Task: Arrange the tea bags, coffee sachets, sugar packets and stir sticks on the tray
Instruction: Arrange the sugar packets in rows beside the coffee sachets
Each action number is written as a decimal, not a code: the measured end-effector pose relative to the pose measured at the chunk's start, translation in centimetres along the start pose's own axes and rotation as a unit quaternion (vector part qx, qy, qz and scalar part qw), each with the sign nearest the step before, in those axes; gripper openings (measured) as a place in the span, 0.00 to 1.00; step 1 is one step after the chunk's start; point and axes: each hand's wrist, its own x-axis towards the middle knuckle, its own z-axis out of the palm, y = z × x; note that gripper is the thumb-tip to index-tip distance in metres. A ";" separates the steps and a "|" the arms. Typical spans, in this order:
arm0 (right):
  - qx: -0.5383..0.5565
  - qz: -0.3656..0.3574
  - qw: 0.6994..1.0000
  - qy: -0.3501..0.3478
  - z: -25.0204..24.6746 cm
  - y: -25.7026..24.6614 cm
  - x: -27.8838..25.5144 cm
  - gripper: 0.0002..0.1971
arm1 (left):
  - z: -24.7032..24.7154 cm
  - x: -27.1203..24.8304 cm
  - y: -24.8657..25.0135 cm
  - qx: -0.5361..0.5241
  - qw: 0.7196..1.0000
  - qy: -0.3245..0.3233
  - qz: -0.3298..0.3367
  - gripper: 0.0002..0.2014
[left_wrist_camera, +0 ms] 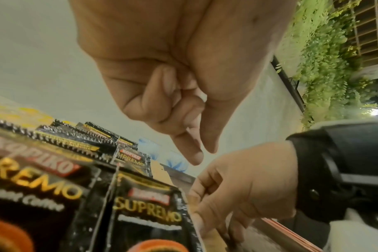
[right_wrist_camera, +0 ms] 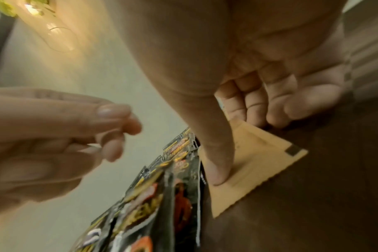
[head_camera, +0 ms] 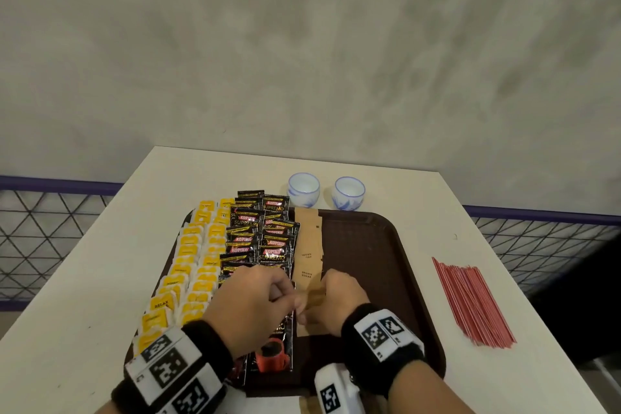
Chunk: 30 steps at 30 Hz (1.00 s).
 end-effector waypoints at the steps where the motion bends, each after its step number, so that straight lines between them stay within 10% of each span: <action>1: 0.006 0.006 1.000 0.003 0.0 0.1 0.3 0.25 | -0.2 -0.1 -0.1 -0.005 1.000 0.005 0.000 0.06; 8: 0.110 0.010 0.992 0.065 -0.5 0.4 2.1 0.16 | -0.9 -0.6 -0.6 -0.029 0.999 0.025 0.009 0.05; 17: 0.099 0.025 0.992 0.079 -0.7 -0.5 3.6 0.16 | 2.0 -1.2 0.8 0.200 0.963 -0.123 0.136 0.17; 30: 0.034 -0.054 0.993 0.097 -1.8 0.5 4.6 0.09 | 2.8 1.0 2.6 0.365 0.915 -0.163 0.052 0.24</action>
